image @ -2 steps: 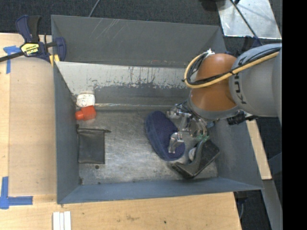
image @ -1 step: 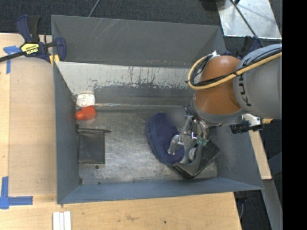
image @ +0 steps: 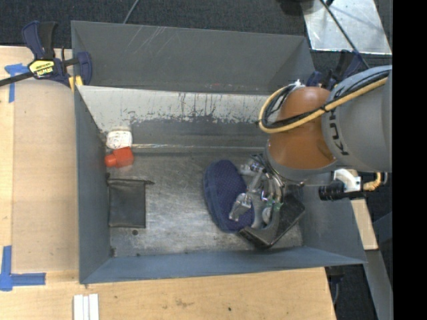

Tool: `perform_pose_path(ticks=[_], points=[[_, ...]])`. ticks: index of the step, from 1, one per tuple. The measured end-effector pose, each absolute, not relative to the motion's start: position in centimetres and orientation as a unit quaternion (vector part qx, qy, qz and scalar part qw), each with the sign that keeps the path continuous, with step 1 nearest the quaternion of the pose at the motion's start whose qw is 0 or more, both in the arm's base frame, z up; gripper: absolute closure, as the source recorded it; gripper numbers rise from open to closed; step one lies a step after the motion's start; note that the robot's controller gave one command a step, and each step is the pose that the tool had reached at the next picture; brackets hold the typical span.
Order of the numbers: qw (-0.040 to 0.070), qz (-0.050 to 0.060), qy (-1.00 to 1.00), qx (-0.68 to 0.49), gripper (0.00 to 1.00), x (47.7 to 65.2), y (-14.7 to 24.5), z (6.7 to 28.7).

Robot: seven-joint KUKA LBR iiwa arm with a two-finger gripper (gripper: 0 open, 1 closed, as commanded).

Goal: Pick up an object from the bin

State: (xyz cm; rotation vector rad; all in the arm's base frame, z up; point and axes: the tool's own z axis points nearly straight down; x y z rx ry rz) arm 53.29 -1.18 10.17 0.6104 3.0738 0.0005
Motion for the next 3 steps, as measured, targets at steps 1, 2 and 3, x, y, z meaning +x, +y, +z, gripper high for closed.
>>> perform_pose_path(ticks=[1, 2, 3], points=[[-0.004, 0.0, 0.957, 0.289, 0.0, 58.57, -0.38, 7.75], [-0.002, 0.0, 0.958, 0.287, 0.0, 58.62, -0.4, 8.12], [-0.003, 0.0, 0.958, 0.287, 1.0, 58.63, -0.38, 8.17]])
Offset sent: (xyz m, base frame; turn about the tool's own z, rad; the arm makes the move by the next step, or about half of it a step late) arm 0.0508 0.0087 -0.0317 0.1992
